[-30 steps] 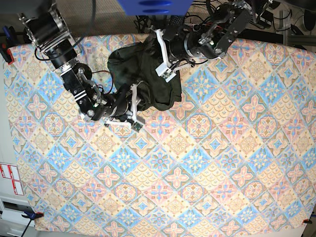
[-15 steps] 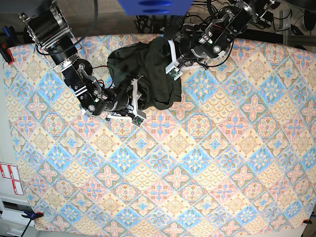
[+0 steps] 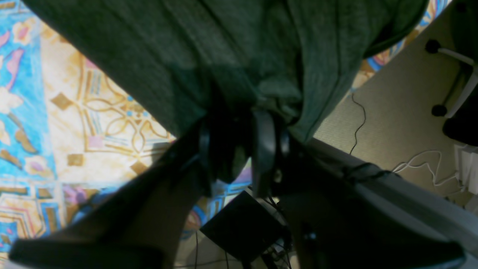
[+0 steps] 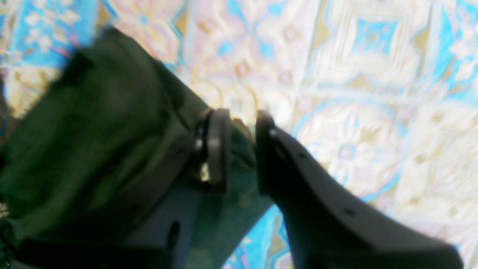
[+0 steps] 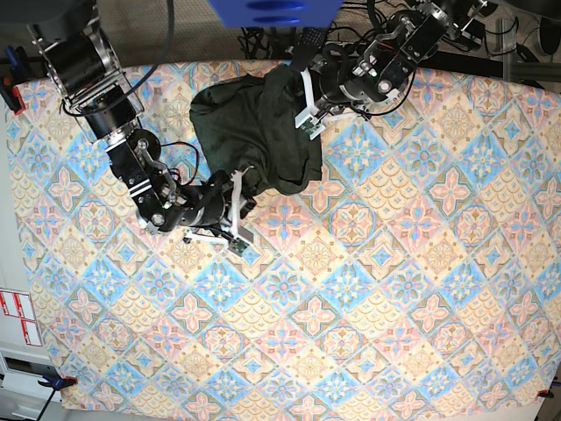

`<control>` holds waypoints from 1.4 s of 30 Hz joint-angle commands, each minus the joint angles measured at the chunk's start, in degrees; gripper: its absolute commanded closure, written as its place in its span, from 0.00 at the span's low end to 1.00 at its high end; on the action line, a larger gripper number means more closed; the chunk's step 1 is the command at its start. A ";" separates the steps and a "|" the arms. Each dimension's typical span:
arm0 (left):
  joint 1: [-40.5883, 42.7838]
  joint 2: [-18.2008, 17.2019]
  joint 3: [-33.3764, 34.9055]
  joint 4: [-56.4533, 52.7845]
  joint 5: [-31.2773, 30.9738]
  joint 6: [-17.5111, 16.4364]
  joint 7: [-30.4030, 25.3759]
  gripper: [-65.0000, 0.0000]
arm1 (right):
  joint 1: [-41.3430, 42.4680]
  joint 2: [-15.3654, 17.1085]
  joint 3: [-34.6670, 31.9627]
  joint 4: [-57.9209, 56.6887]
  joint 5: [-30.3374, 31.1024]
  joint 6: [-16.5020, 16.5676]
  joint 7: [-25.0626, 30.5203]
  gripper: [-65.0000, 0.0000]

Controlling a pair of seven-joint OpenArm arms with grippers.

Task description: Fold the T-shirt properly

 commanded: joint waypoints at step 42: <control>-18.44 -3.44 -0.28 -6.59 -0.13 -0.12 -0.44 0.80 | -17.65 11.03 1.18 8.91 -9.27 -0.15 -0.33 0.87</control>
